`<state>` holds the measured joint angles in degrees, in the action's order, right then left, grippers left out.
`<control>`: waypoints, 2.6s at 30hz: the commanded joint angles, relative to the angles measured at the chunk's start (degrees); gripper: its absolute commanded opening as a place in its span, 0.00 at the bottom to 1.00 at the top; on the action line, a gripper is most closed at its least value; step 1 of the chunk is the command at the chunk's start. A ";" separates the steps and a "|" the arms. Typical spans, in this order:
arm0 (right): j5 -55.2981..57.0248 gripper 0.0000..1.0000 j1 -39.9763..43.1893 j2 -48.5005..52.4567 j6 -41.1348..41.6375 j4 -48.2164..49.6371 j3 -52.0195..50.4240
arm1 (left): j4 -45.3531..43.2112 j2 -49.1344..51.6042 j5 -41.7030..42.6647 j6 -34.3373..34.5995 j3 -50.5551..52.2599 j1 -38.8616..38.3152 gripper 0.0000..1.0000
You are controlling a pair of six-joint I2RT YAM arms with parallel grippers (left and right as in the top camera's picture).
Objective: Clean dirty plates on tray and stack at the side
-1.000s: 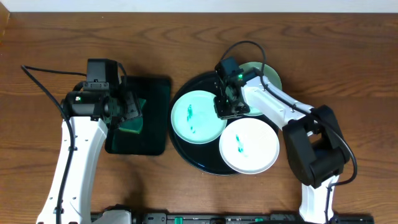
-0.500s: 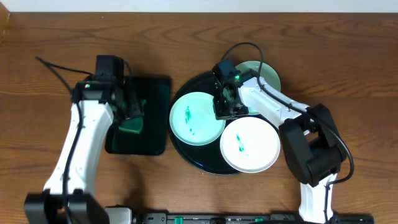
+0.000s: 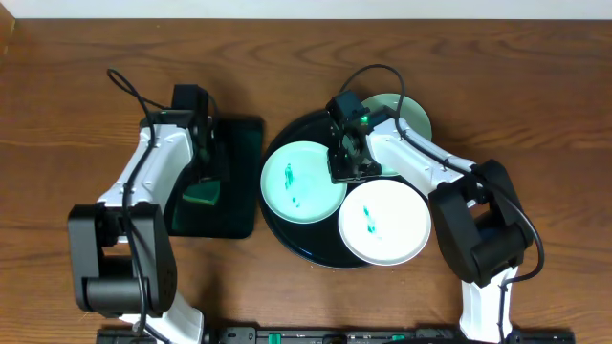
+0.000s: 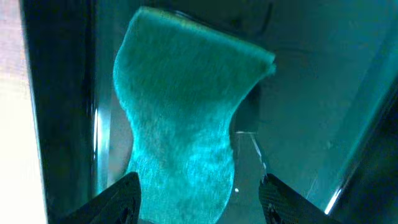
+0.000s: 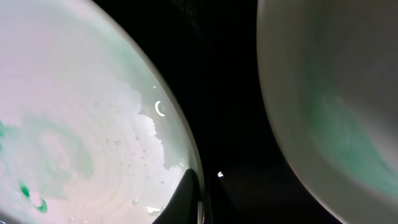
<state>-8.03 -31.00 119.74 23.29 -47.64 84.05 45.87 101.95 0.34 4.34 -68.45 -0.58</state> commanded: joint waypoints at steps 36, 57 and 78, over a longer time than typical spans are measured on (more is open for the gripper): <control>2.21 0.01 -0.94 2.21 0.26 1.77 0.46 | -0.24 2.73 3.30 0.33 -3.56 3.67 0.07; 2.19 0.01 -0.98 2.21 0.26 1.62 0.46 | 3.39 -3.28 5.29 5.88 -3.96 1.79 0.07; -0.04 0.01 0.09 2.21 0.74 0.81 0.46 | 2.84 -1.40 5.66 31.56 -4.66 -21.11 0.07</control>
<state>-7.68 -31.07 119.74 23.29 -46.85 84.05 49.04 97.80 6.09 30.59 -73.06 -19.53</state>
